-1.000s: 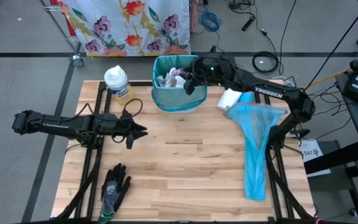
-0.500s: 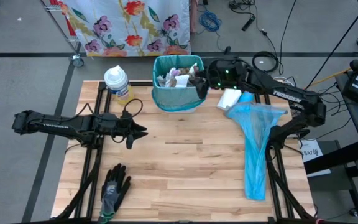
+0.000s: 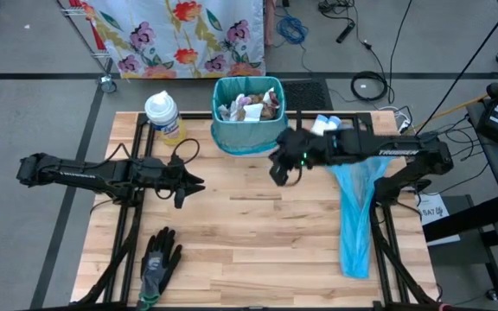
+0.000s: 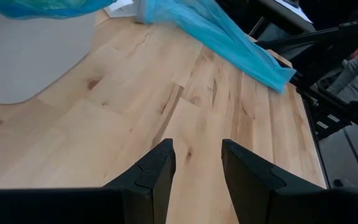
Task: Place trash/remove bag and relplace
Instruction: Move the white trash bin to the center of the table
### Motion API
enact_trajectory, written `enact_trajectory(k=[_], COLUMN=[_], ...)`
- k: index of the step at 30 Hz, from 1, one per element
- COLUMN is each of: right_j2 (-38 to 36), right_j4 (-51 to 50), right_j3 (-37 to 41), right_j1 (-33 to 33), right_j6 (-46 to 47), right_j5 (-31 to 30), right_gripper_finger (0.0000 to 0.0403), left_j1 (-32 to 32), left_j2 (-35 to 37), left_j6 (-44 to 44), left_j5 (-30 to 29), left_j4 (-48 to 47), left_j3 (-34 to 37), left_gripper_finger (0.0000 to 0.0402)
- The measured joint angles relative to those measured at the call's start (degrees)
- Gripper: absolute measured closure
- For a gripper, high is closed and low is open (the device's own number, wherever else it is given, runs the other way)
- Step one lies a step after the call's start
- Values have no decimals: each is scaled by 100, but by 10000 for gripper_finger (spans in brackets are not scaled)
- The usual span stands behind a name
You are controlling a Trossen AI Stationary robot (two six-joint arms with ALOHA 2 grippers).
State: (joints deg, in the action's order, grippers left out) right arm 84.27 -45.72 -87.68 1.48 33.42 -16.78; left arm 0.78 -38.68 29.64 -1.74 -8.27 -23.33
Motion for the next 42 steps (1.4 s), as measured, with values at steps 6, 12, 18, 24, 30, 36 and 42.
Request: enact_trajectory(k=[6,12,18,24,30,36,42], right_j2=[74,81,-23,-31,-35,-35,-159], right_j4=[-417,-1737,-1053,1101,2908,3263,3531], right_j3=[0,49,991,2329,3530,3989,3985], right_j1=[690,1159,1193,933,337,-486,-1704], right_j6=[1008,2713,3249,3252,3343,3302,2283], right_j5=[-719,-1449,-1048,-501,-4,41,61], right_gripper_finger=[394,402,403,403,403,403,403], left_j1=[0,-44,-55,-215,-671,-1225,-1738], left_j2=[0,-2,-92,-107,-263,-673,-1216], left_j6=[-1,564,643,729,433,110,-523], left_j5=[-2,-2,46,295,639,666,1061], left_j4=[2,-23,-192,-188,-165,68,1235], left_j3=[0,0,0,0,0,0,0], left_gripper_finger=[265,265,265,281,389,398,400])
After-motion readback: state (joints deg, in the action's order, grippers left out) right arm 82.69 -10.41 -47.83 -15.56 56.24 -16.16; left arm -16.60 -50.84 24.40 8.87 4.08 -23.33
